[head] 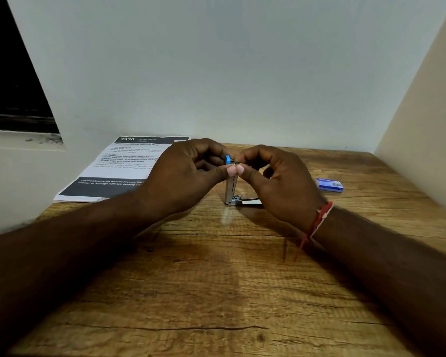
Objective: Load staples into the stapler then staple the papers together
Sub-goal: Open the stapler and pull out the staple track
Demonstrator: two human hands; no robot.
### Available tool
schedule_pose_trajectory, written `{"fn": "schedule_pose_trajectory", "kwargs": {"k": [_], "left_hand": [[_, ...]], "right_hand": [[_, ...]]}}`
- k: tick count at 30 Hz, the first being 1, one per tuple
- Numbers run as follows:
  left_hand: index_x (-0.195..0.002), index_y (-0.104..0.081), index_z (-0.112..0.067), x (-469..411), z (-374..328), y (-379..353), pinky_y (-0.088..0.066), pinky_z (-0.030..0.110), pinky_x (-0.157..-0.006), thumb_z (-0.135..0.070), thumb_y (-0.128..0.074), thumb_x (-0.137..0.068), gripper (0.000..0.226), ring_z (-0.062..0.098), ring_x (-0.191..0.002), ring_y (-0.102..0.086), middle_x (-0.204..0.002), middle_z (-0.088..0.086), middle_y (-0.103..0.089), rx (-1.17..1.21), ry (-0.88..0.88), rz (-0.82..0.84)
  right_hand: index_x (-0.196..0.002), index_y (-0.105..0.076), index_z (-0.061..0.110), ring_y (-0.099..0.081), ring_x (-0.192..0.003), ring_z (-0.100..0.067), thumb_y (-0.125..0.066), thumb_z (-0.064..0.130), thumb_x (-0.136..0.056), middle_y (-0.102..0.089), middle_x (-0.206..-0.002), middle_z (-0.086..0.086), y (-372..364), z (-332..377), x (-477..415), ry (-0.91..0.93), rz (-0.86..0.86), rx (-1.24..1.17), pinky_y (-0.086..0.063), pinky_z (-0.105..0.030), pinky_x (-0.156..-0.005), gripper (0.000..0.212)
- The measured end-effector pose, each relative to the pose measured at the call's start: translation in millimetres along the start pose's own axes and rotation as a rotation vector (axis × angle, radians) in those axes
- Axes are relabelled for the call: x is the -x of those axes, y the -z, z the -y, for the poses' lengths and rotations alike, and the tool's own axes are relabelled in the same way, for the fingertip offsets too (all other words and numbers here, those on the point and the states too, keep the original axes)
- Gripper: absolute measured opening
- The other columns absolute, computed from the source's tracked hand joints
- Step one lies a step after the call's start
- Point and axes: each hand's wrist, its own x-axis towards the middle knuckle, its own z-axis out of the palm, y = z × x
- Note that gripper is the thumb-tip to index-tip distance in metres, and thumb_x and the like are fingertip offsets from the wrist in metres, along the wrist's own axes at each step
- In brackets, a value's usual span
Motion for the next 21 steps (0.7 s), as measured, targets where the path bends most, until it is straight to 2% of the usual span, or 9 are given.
{"fn": "schedule_pose_trajectory", "kwargs": {"k": [4, 8, 11, 14, 21], "left_hand": [[-0.106, -0.079, -0.018, 0, 1, -3, -0.064, 0.043, -0.094, -0.035, -0.092, -0.091, 0.026, 0.027, -0.098, -0.082, -0.102, 0.006, -0.084, -0.007, 0.006, -0.006], [-0.110, -0.077, -0.016, 1, 4, -5, -0.062, 0.060, -0.099, -0.031, -0.089, -0.096, 0.023, 0.038, -0.103, -0.079, -0.107, 0.014, -0.081, 0.011, 0.007, 0.014], [-0.109, -0.076, -0.020, 1, 4, -7, -0.061, 0.061, -0.100, -0.035, -0.087, -0.097, 0.022, 0.035, -0.104, -0.079, -0.106, 0.012, -0.081, 0.017, 0.005, 0.012], [-0.107, -0.076, -0.025, 2, 4, -8, -0.061, 0.061, -0.100, -0.046, -0.084, -0.091, 0.028, 0.032, -0.103, -0.080, -0.105, 0.007, -0.082, 0.025, 0.009, 0.009], [-0.109, -0.076, -0.023, 3, 6, -8, -0.060, 0.063, -0.099, -0.048, -0.081, -0.091, 0.031, 0.033, -0.103, -0.079, -0.106, 0.008, -0.081, 0.030, -0.002, 0.020]], "right_hand": [[-0.103, -0.078, 0.019, -0.059, -0.068, 0.010, -0.076, 0.022, -0.104, -0.070, -0.088, 0.012, -3, 2, 3, 0.007, -0.005, 0.007, -0.042, -0.005, -0.063, 0.004], [-0.106, -0.074, 0.021, -0.058, -0.073, 0.006, -0.072, 0.024, -0.106, -0.072, -0.097, 0.008, -8, 1, 4, 0.019, 0.005, 0.015, -0.042, -0.008, -0.064, 0.004], [-0.108, -0.072, 0.020, -0.057, -0.071, 0.006, -0.070, 0.023, -0.107, -0.071, -0.098, 0.007, -9, 1, 5, 0.031, 0.008, 0.028, -0.042, -0.009, -0.063, 0.004], [-0.110, -0.072, 0.020, -0.058, -0.071, 0.007, -0.069, 0.024, -0.108, -0.070, -0.098, 0.007, -10, 0, 5, 0.036, 0.008, 0.032, -0.043, -0.010, -0.062, 0.006], [-0.109, -0.072, 0.021, -0.059, -0.076, 0.002, -0.069, 0.026, -0.108, -0.070, -0.099, 0.008, -11, -1, 4, 0.038, 0.008, 0.038, -0.043, -0.010, -0.065, 0.007]]}}
